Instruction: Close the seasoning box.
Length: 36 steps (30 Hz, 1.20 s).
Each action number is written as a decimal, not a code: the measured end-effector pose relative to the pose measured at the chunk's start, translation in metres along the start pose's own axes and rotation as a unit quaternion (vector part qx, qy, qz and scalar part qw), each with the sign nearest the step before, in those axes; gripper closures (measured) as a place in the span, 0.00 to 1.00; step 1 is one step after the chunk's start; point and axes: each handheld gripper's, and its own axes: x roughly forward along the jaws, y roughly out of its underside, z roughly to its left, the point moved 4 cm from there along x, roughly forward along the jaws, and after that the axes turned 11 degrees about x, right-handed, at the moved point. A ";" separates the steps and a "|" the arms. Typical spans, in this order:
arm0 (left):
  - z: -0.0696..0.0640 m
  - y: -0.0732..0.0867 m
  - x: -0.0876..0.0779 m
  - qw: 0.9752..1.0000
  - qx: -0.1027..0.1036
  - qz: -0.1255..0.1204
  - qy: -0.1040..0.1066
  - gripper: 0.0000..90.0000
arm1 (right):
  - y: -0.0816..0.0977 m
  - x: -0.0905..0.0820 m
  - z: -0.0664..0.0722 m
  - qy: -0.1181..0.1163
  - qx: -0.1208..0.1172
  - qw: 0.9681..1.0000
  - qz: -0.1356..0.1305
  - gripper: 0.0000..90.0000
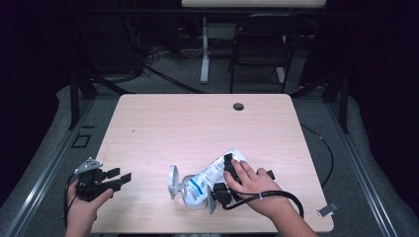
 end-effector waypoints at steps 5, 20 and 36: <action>0.000 0.000 0.000 1.000 0.000 0.000 0.000 0.49 | 0.000 0.000 0.000 0.000 0.000 1.000 0.000 0.55; 0.000 0.000 0.000 1.000 -0.001 0.000 0.000 0.49 | 0.000 -0.001 -0.001 0.002 -0.006 1.000 0.000 0.55; 0.000 0.000 0.000 1.000 -0.001 -0.003 -0.001 0.49 | 0.000 -0.002 -0.001 0.004 -0.009 1.000 0.001 0.56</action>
